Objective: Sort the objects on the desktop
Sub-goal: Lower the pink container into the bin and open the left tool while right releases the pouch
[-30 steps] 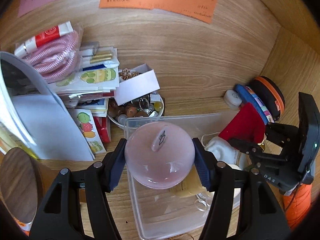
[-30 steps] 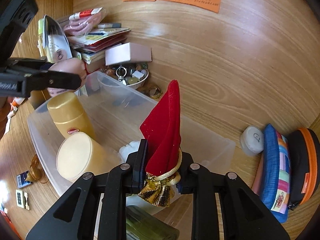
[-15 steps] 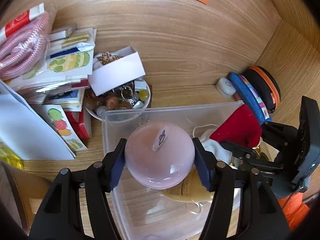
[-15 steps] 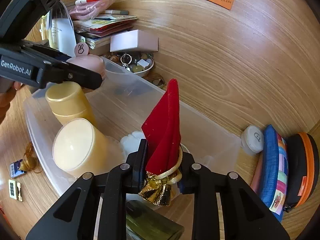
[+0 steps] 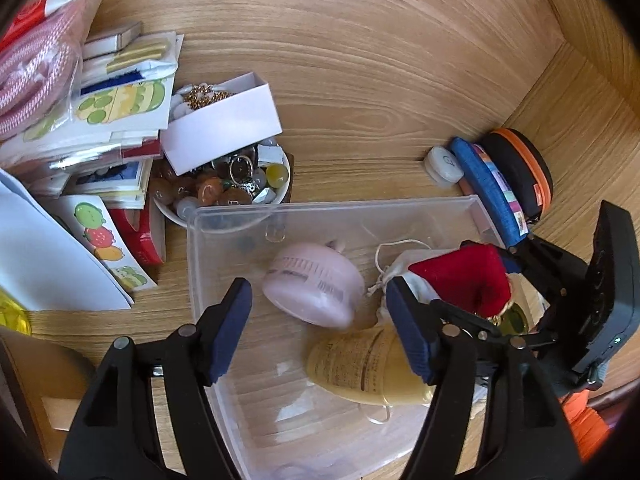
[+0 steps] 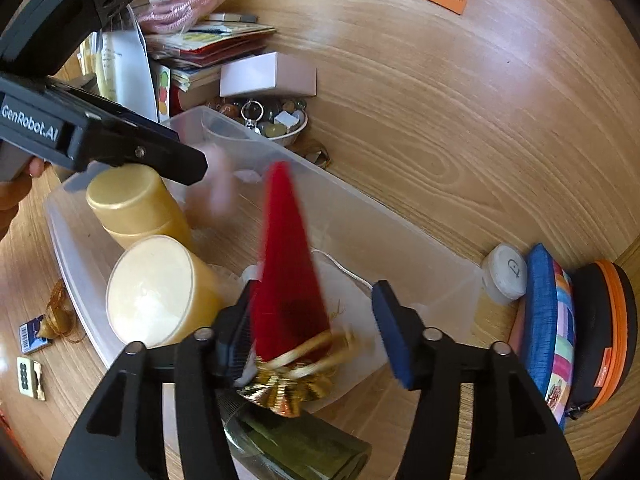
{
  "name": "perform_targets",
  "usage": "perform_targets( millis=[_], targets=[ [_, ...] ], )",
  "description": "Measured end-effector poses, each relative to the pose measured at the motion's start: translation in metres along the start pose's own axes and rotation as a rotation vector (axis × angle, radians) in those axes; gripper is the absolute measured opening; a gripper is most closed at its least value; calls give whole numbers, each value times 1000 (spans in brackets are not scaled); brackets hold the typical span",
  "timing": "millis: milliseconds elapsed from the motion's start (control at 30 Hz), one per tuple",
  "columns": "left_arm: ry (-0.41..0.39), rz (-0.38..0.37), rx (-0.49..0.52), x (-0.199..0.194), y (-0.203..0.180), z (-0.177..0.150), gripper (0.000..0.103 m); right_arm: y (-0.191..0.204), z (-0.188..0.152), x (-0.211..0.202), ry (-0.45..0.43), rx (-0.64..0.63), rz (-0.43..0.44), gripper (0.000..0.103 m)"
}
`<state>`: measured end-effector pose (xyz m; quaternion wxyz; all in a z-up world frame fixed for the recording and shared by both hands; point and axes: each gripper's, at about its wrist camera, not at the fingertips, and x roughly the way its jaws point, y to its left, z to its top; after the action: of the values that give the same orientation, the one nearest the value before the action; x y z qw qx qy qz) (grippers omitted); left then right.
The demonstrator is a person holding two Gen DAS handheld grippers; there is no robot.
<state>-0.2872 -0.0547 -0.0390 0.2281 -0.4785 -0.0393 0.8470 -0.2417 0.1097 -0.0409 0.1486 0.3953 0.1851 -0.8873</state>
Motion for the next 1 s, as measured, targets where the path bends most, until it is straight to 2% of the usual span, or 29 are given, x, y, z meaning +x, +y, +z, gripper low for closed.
perform_targets(
  millis=[133,400,1000],
  targets=[
    [-15,45,28,-1,-6,1,70,-1,0,-2,-2,1,0,54],
    [-33,66,34,-9,-5,0,70,-1,2,-9,-17,-3,-12,55],
    [-154,94,54,-67,-22,-12,77,9,4,-77,-135,-25,-102,67]
  ],
)
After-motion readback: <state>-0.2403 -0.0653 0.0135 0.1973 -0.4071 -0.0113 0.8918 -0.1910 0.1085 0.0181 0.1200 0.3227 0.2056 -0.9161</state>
